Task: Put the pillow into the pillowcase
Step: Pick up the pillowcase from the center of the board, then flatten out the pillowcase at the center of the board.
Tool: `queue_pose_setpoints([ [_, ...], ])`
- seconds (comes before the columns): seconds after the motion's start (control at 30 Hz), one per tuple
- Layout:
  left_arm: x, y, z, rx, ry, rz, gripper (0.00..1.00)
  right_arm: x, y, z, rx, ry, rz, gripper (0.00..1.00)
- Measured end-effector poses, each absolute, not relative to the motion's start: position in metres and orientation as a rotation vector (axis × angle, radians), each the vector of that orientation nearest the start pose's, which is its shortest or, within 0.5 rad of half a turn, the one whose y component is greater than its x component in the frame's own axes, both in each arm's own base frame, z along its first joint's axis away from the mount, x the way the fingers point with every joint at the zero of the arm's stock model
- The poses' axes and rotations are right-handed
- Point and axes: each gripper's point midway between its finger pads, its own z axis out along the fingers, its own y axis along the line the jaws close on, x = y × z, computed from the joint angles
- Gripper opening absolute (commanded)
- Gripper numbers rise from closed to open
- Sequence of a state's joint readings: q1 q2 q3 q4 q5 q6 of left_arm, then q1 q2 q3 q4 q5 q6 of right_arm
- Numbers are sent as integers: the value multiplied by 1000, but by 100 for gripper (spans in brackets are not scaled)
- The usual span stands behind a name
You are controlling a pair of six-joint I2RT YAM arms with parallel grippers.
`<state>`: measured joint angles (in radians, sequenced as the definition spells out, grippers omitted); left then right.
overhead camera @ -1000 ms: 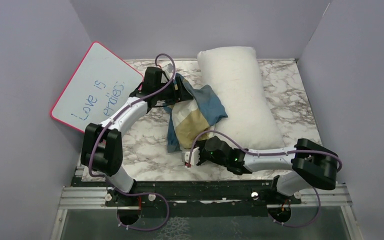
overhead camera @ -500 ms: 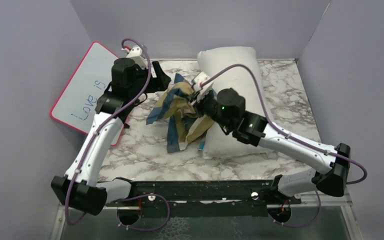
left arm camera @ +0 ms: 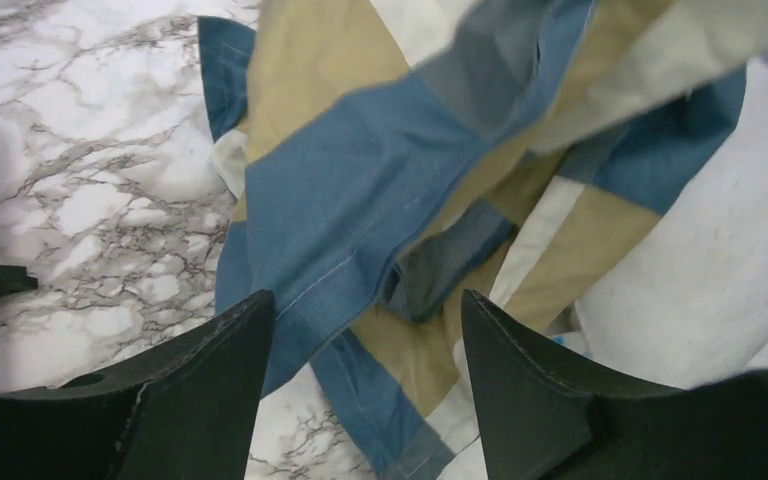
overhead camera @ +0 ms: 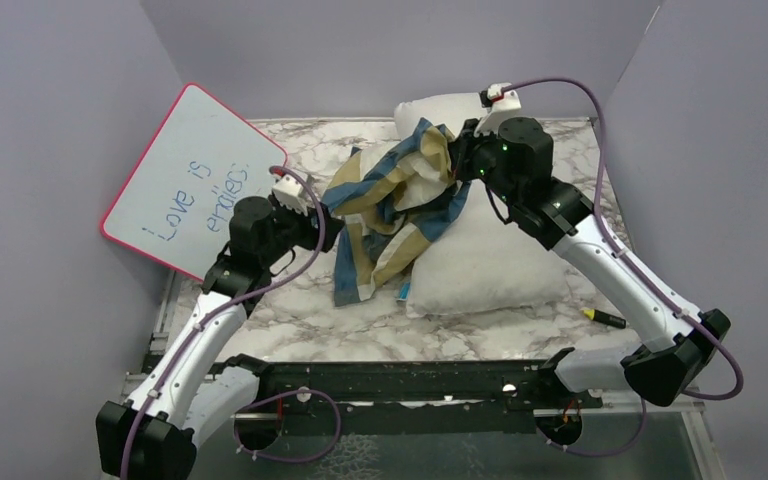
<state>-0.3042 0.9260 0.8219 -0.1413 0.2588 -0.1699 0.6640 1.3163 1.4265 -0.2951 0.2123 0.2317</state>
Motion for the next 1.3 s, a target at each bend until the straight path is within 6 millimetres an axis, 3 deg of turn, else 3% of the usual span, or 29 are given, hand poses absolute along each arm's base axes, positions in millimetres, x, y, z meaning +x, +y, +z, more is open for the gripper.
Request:
queue_pose_setpoints([
  [0.07,295,-153,234,418,1805,-542,73,357,235,366,-206,1774,473,1],
  [0.13,294,-155,227,496,1771,-517,74,358,233,364,-198,1783,487,1],
  [0.3,308,-155,241,628,1640,-406,74,354,239,359,-214,1799,535,1],
  [0.63,338,-154,226,764,1584,-253,68,343,245,360,-252,1794,598,1],
  [0.9,334,-172,239,855,1489,-296,70,339,242,372,-251,1760,615,1],
  [1.3,332,-186,226,925,1484,-330,73,338,245,378,-258,1738,635,1],
])
